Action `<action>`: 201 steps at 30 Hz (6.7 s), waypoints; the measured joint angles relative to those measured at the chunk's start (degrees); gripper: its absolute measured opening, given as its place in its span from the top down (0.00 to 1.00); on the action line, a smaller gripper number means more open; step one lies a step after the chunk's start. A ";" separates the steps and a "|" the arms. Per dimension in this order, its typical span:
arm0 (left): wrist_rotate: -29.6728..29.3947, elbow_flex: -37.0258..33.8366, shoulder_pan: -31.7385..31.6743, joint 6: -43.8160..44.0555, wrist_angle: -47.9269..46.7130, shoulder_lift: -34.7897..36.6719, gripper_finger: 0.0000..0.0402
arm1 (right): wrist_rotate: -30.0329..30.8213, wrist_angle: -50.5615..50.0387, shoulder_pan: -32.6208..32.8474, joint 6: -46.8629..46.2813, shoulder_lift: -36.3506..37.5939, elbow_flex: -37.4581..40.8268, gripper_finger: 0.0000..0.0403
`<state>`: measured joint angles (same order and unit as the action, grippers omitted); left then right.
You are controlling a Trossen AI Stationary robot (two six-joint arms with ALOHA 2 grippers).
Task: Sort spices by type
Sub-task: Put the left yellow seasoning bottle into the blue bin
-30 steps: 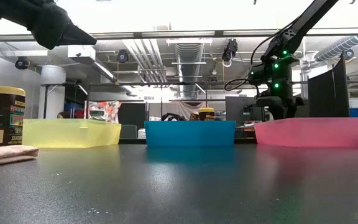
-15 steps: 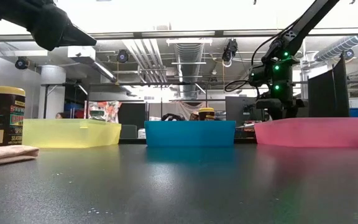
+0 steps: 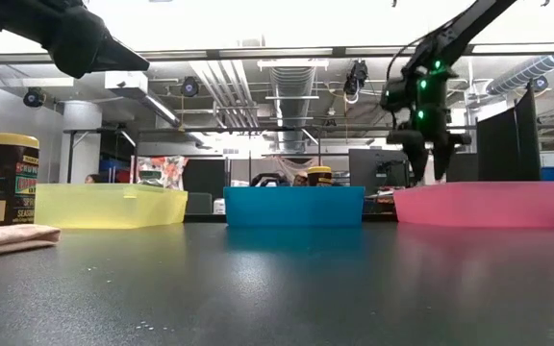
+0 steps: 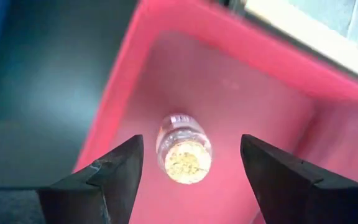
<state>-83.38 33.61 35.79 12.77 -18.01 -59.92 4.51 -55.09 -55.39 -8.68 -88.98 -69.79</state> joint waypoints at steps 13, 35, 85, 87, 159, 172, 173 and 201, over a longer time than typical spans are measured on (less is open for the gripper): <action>12.74 0.04 0.00 2.60 6.27 -0.02 0.33 | 0.06 13.71 22.16 -4.52 26.33 7.26 0.46; 34.97 12.26 0.00 30.11 -0.07 -0.12 0.33 | 12.01 38.81 66.52 -4.84 35.43 28.94 0.62; 67.13 30.73 -0.04 49.86 -65.15 -7.90 0.48 | 13.55 46.01 72.76 -3.11 32.16 33.58 0.84; 67.35 29.34 -0.04 49.84 -63.89 -6.68 0.49 | 13.55 46.01 72.76 -3.11 32.18 33.58 0.85; 65.97 17.99 -4.98 41.75 -58.00 -3.69 0.12 | 13.62 47.34 72.72 -2.65 32.18 34.81 0.74; 66.84 12.46 -6.01 41.73 -51.94 -3.70 0.12 | 13.64 47.38 72.72 -2.67 32.18 34.96 0.72; 66.84 12.03 -6.01 41.73 -51.93 -3.69 0.12 | 13.64 47.40 72.72 -2.67 32.18 34.96 0.72; 66.97 8.71 -6.03 43.13 -46.51 -3.85 0.48 | 13.64 47.50 72.72 -2.67 32.18 35.09 0.69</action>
<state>-16.41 42.31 29.76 55.90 -64.51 -63.77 18.16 -7.59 17.32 -11.35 -56.80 -34.70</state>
